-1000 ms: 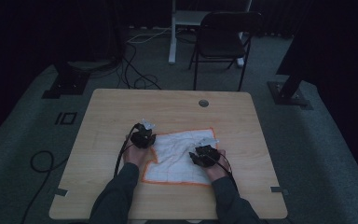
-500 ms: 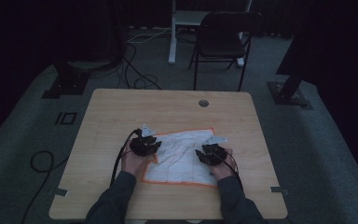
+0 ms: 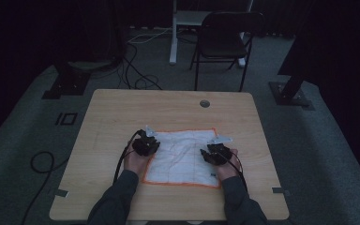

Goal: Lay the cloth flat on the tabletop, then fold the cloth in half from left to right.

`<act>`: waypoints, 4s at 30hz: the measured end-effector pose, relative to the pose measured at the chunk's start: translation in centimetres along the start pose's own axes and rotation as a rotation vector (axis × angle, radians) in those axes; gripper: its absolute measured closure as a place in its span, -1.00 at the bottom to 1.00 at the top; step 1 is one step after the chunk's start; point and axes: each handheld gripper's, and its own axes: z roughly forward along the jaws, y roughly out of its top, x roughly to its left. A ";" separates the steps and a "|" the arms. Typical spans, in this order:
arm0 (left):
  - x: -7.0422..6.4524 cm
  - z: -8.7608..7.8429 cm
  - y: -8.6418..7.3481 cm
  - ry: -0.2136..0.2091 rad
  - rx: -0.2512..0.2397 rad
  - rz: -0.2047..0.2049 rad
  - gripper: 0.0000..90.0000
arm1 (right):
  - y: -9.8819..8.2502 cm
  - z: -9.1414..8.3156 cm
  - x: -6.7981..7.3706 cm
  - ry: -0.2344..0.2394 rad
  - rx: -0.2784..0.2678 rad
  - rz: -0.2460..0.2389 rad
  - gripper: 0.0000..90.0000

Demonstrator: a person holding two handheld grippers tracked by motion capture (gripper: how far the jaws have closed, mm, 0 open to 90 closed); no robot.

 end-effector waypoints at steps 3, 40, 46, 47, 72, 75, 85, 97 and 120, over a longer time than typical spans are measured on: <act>0.6 0.5 0.4 0.022 -0.004 -0.019 0.68 | 0.0 0.2 -0.2 -0.002 0.002 -0.002 0.30; 2.4 -2.1 -0.8 -0.005 -0.101 -0.142 0.35 | 0.1 1.6 -2.0 -0.017 0.021 0.015 0.18; 1.8 -2.9 -1.6 -0.026 -0.104 -0.139 0.30 | 0.1 1.6 -2.0 -0.017 0.019 0.019 0.15; 1.7 -3.1 -1.8 -0.026 -0.105 -0.138 0.30 | 0.1 1.6 -2.0 -0.017 0.019 0.019 0.15; 0.5 -3.1 -4.0 -0.072 -0.046 -0.191 0.54 | -0.1 1.5 -2.0 -0.012 0.009 0.023 0.15; 0.5 -3.1 -4.0 -0.066 -0.043 -0.183 0.86 | -0.1 1.5 -2.0 -0.012 0.009 0.023 0.15; 1.5 -4.0 -4.2 -0.040 -0.057 -0.190 1.00 | -0.2 1.3 -1.9 -0.009 0.002 0.017 0.12; 2.2 -5.2 -4.1 -0.063 -0.095 -0.215 1.00 | -0.1 1.1 -2.0 -0.017 -0.005 0.017 0.12; -3.2 -3.2 1.2 -0.207 -0.120 -0.086 1.00 | -0.2 1.3 -1.9 -0.015 -0.003 0.015 0.13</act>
